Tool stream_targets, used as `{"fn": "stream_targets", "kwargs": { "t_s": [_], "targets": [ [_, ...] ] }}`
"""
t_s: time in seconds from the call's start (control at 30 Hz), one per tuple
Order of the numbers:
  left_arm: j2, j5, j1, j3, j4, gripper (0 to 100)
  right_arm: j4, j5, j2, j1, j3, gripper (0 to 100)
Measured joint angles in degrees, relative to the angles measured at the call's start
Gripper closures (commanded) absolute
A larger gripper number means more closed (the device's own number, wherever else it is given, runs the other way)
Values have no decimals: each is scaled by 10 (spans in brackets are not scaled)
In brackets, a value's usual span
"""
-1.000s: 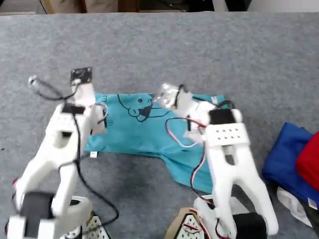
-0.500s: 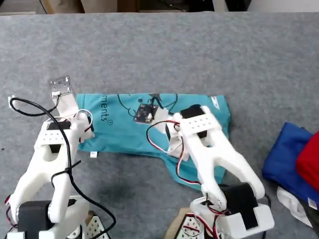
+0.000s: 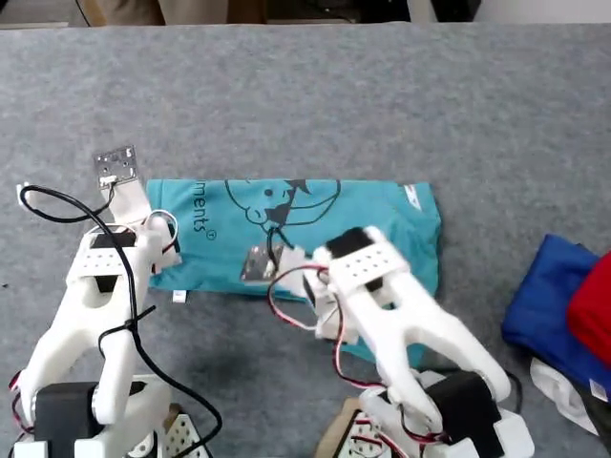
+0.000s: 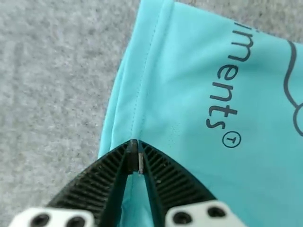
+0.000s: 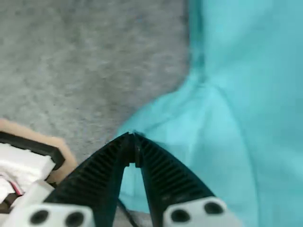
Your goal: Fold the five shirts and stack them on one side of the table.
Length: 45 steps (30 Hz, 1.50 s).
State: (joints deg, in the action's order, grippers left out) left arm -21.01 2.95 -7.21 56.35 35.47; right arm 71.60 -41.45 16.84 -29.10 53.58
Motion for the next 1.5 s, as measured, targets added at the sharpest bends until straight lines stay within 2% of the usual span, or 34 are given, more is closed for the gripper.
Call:
{"fn": "stream_targets", "kwargs": {
  "t_s": [0.23, 0.53, 0.7, 0.83, 1.03, 1.5],
  "targets": [
    [0, 0, 0, 0, 0, 981, 69, -20, 20, -17, -3, 993],
    [0, 0, 0, 0, 0, 981, 146, -69, 125, 76, -132, 990],
    [0, 0, 0, 0, 0, 981, 114, -104, 95, 129, -111, 952],
    [0, 0, 0, 0, 0, 981, 58, -112, 69, 144, -47, 920],
    [0, 0, 0, 0, 0, 981, 26, -112, 67, 127, 34, 989],
    [0, 0, 0, 0, 0, 981, 51, -122, 69, 115, 72, 974]
  ]
}}
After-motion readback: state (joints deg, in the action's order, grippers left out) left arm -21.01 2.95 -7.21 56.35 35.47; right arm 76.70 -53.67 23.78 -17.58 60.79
